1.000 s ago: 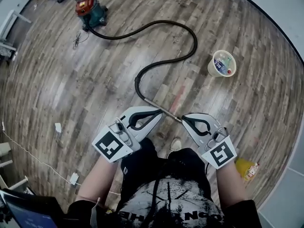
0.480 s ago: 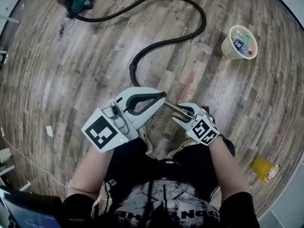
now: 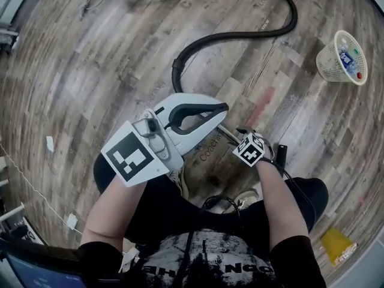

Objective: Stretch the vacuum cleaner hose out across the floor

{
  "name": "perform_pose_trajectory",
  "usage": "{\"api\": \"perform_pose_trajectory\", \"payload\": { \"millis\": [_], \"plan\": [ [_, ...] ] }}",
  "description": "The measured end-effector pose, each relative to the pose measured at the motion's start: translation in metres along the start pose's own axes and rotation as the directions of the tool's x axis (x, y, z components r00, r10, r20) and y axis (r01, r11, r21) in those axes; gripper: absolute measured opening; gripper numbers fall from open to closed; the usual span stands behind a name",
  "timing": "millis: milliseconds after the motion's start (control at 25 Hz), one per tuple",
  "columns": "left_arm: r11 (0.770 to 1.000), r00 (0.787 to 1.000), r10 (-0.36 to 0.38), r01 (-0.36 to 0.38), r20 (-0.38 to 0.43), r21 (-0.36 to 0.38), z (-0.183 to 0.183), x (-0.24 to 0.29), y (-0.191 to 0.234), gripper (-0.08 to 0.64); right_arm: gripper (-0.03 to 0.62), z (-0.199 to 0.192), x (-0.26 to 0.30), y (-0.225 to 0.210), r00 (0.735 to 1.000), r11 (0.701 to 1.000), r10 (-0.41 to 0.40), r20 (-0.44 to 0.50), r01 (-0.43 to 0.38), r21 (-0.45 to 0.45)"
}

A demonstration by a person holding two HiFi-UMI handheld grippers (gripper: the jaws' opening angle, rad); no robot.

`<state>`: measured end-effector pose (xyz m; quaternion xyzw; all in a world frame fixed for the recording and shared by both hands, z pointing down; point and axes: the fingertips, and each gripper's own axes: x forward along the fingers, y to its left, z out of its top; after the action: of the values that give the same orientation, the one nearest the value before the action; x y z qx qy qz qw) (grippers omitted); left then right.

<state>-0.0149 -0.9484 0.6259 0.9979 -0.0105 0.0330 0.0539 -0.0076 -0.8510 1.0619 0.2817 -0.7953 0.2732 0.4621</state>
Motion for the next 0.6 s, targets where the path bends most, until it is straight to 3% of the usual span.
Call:
{"api": "perform_pose_trajectory", "payload": {
  "millis": [240,600],
  "plan": [
    [0.994,0.994,0.106,-0.105,0.004,-0.009,-0.013,-0.015,0.013,0.000,0.278,-0.042,0.061,-0.008,0.987,0.999,0.028,-0.156,-0.033,-0.031],
    [0.975,0.976,0.214,-0.213,0.026,-0.059,-0.031,-0.043,0.014,0.000,0.277,-0.049,0.100,-0.009,0.977,0.998,0.052,-0.208,-0.046,0.035]
  ]
}}
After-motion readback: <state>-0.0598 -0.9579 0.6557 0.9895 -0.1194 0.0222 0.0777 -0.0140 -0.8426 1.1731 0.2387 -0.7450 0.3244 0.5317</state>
